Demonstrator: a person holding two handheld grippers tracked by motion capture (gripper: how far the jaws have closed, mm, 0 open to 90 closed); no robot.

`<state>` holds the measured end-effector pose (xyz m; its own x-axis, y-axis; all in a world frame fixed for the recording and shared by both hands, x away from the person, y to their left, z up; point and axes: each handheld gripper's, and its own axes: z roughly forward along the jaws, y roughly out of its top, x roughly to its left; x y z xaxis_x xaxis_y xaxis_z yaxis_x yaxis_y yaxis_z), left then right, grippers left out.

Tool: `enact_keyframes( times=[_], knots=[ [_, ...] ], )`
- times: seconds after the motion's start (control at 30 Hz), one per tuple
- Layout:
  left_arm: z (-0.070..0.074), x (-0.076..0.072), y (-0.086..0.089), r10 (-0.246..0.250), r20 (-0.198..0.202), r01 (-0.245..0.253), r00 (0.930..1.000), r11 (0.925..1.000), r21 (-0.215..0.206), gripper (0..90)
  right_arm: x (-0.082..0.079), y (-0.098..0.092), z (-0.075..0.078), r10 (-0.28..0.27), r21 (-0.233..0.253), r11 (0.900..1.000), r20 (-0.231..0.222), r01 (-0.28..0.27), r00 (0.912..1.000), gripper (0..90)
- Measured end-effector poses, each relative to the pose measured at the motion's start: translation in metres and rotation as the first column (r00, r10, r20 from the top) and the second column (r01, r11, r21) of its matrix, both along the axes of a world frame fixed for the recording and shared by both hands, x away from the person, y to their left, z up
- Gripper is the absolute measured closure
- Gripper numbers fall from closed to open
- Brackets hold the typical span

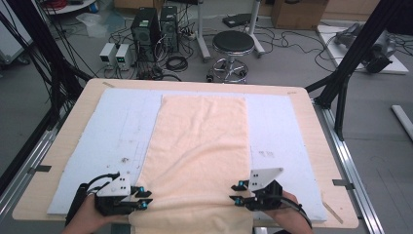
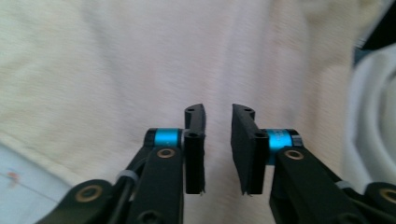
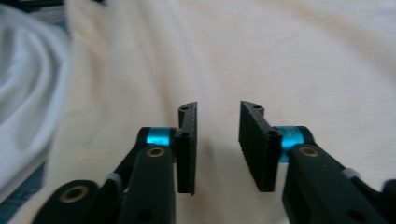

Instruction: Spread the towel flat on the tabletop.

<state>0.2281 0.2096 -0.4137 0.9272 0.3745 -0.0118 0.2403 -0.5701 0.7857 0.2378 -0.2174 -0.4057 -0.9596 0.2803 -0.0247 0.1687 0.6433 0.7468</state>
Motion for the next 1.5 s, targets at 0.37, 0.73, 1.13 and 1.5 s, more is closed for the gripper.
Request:
enact_keyframes(
  times=[0.37,0.73,1.13,1.5],
  knots=[
    [-0.025,0.082,0.002,0.212,0.004,-0.212,0.9773,0.9765,0.039,63.6,0.063,-0.013,-0.020,-0.174,-0.053,0.984,-0.027,0.172,0.9844,60.0],
    [-0.027,0.079,0.002,0.235,0.013,-0.235,0.9720,0.9707,0.050,70.5,0.037,-0.017,-0.006,-0.066,0.028,0.997,-0.015,0.067,0.9977,54.2],
    [-0.027,0.078,-0.002,0.233,0.033,-0.235,0.9719,0.9703,0.058,85.5,0.029,-0.005,-0.018,0.038,-0.030,0.999,-0.091,-0.041,0.9952,80.0],
    [-0.028,0.086,-0.009,0.318,0.090,-0.325,0.9438,0.9428,0.075,86.2,0.051,-0.003,-0.023,-0.097,-0.091,0.992,-0.068,0.091,0.9929,81.2]
  ],
)
